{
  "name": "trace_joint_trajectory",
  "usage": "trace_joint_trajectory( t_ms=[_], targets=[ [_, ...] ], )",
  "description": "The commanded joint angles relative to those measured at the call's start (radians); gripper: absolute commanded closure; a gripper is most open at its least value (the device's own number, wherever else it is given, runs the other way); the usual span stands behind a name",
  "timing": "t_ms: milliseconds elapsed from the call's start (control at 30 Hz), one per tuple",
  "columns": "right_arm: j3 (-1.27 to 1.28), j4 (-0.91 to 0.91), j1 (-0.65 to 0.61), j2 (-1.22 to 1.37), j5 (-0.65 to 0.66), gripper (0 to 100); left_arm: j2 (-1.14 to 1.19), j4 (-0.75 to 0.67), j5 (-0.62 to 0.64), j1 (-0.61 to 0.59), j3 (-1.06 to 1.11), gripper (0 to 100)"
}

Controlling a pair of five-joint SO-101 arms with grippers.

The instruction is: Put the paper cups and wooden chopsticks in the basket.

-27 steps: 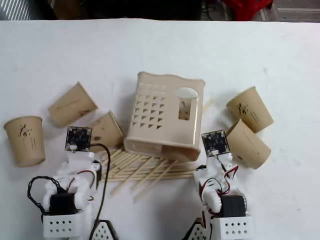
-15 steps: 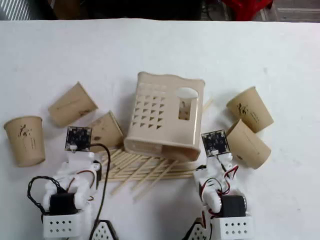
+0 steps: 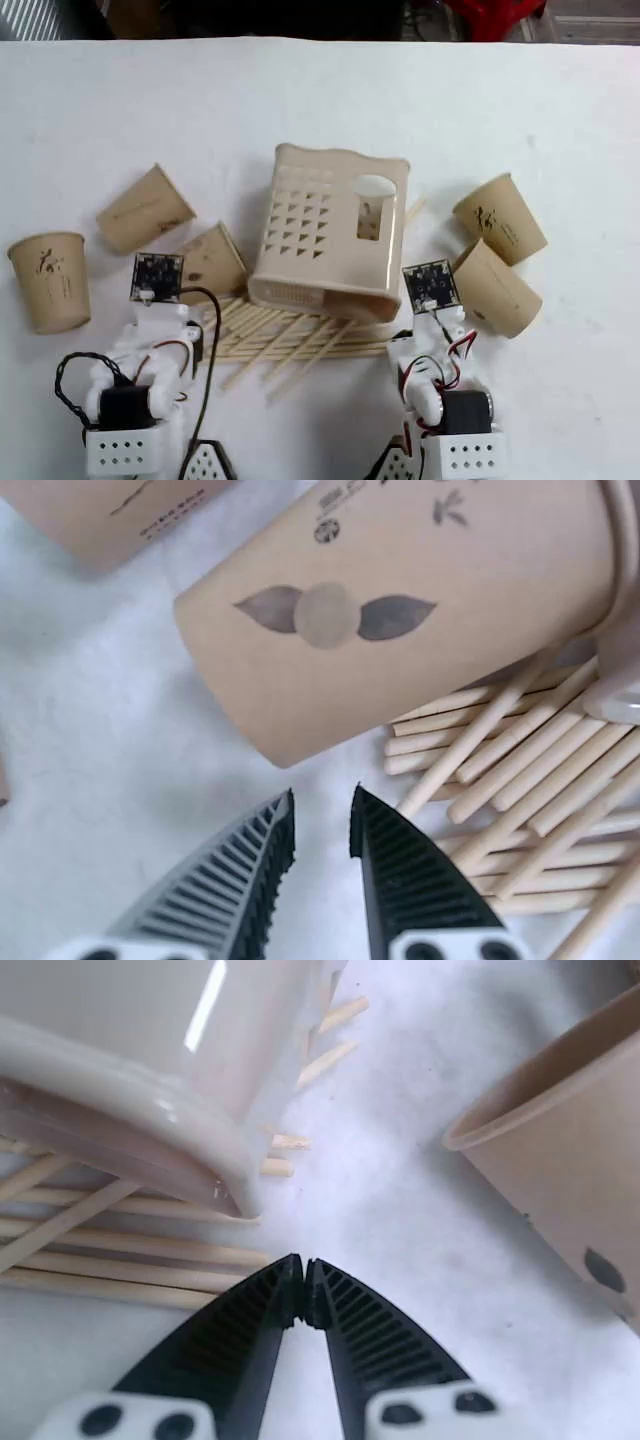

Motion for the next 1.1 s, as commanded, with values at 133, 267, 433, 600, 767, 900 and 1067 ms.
trace_joint_trajectory(
  t_ms=[133, 267, 433, 600, 767, 900, 1067],
  targets=[
    [0.008, 0.004, 0.001, -0.002, -0.003, 98.1, -0.005, 0.006, -0.008, 0.005, -0.002, 89],
    [0.008, 0.004, 0.001, -0.002, -0.003, 98.1, -0.005, 0.006, -0.008, 0.005, -0.002, 89],
    [0.008, 0.004, 0.001, -0.002, -0.003, 98.1, -0.005, 0.006, -0.008, 0.005, -0.002, 89],
    [0.008, 0.004, -0.002, -0.002, -0.005, 98.1, -0.005, 0.006, -0.008, 0.005, -0.002, 89],
    [0.008, 0.004, -0.004, -0.002, -0.006, 98.1, -0.005, 0.006, -0.008, 0.005, -0.002, 89],
    [0.008, -0.002, -0.005, -0.004, -0.003, 98.1, -0.005, 0.006, -0.008, 0.005, -0.002, 89],
    [0.008, 0.002, -0.062, -0.004, -0.003, 98.1, -0.005, 0.006, -0.008, 0.005, -0.002, 89]
  ],
)
